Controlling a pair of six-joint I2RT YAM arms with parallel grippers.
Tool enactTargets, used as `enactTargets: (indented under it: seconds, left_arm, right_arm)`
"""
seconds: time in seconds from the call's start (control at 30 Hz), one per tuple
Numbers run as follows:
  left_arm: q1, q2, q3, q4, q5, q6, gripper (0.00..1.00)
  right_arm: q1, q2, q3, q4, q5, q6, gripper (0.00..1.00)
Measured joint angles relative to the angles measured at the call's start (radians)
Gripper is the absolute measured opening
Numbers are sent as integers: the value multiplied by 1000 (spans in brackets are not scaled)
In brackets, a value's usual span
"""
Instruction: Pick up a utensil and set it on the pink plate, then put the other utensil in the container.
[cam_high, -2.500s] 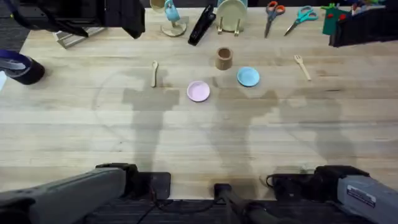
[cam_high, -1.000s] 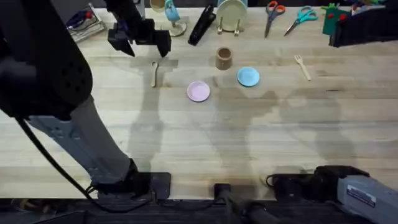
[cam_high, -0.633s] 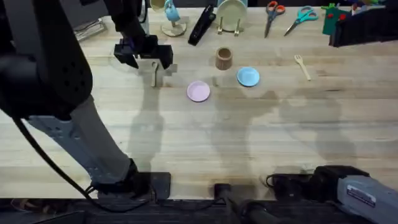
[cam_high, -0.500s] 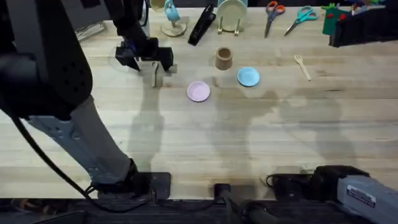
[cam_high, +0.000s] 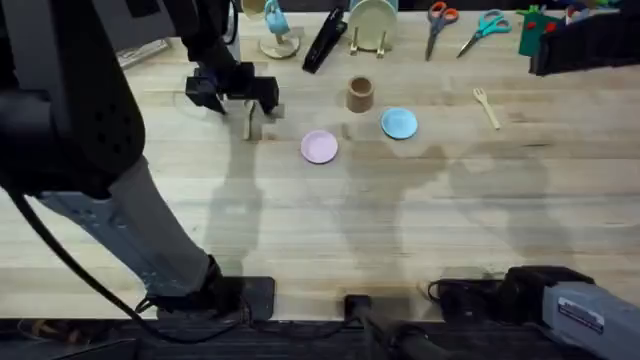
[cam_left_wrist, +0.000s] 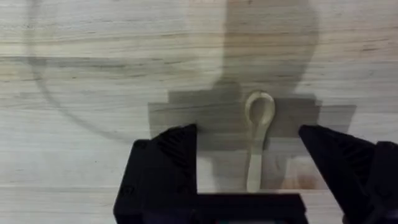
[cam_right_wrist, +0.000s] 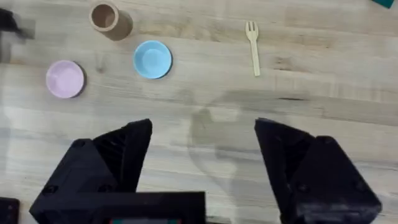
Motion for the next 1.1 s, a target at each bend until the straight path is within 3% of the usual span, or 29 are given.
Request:
enactTargets:
  seconds: [0.63,0.73,0.83,1.0,1.1]
  left_arm:
    - [0,0,2,-36,0,-16,995]
    - [0,0,2,-39,1,-16,948]
    - [-1,-1,2,-50,3,-18,765]
    - [-8,-1,2,-61,12,-17,119]
    - [-10,-5,2,-63,12,-16,49]
  right_arm:
    - [0,0,0,0,0,0,996]
    - [0,0,0,0,0,0,996]
    - [0,0,0,0,0,0,996]
    - [0,0,0,0,0,0,996]
    - [0,0,0,0,0,0,996]
